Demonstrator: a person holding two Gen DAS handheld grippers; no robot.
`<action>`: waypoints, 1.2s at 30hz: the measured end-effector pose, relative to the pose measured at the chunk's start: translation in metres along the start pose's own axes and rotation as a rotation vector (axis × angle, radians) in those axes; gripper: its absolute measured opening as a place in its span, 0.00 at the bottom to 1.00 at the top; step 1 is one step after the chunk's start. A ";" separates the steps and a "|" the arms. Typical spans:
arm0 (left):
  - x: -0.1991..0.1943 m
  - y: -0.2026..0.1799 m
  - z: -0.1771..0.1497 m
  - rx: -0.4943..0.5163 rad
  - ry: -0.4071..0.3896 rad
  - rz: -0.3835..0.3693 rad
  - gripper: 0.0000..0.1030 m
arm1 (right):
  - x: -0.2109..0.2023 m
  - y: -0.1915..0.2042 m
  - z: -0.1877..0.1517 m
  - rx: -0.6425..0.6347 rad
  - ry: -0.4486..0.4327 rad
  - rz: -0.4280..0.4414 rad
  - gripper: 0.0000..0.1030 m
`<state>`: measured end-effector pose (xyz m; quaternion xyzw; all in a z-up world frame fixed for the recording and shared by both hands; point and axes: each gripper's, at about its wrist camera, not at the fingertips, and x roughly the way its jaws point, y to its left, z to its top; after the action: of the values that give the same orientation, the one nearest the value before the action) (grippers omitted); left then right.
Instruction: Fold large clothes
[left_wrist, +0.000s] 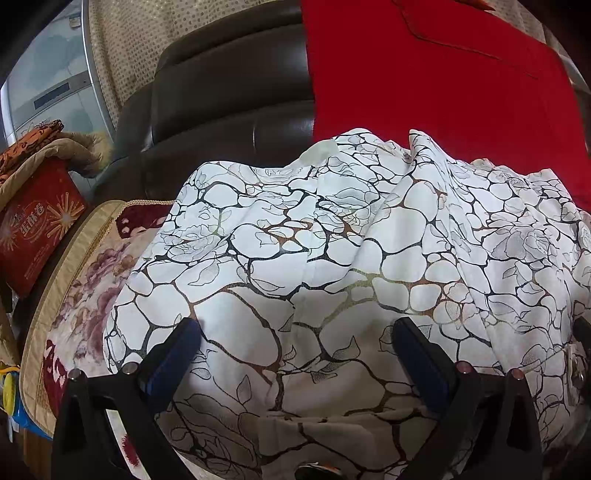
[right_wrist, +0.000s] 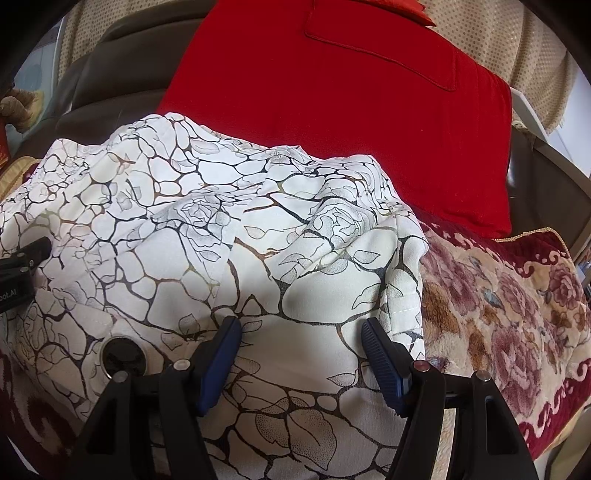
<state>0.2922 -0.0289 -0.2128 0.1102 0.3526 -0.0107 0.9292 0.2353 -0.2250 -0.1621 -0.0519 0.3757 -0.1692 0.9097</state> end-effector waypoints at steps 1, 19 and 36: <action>0.000 0.000 0.000 0.000 0.000 0.000 1.00 | 0.000 0.000 0.000 0.000 0.000 0.000 0.69; 0.000 0.000 0.000 -0.001 -0.001 0.000 1.00 | 0.000 0.000 0.000 0.000 0.000 -0.001 0.69; 0.000 0.002 0.000 0.007 -0.005 -0.012 1.00 | 0.001 0.003 0.002 -0.007 -0.001 -0.020 0.69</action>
<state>0.2921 -0.0270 -0.2124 0.1113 0.3509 -0.0176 0.9296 0.2377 -0.2225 -0.1622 -0.0592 0.3754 -0.1770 0.9079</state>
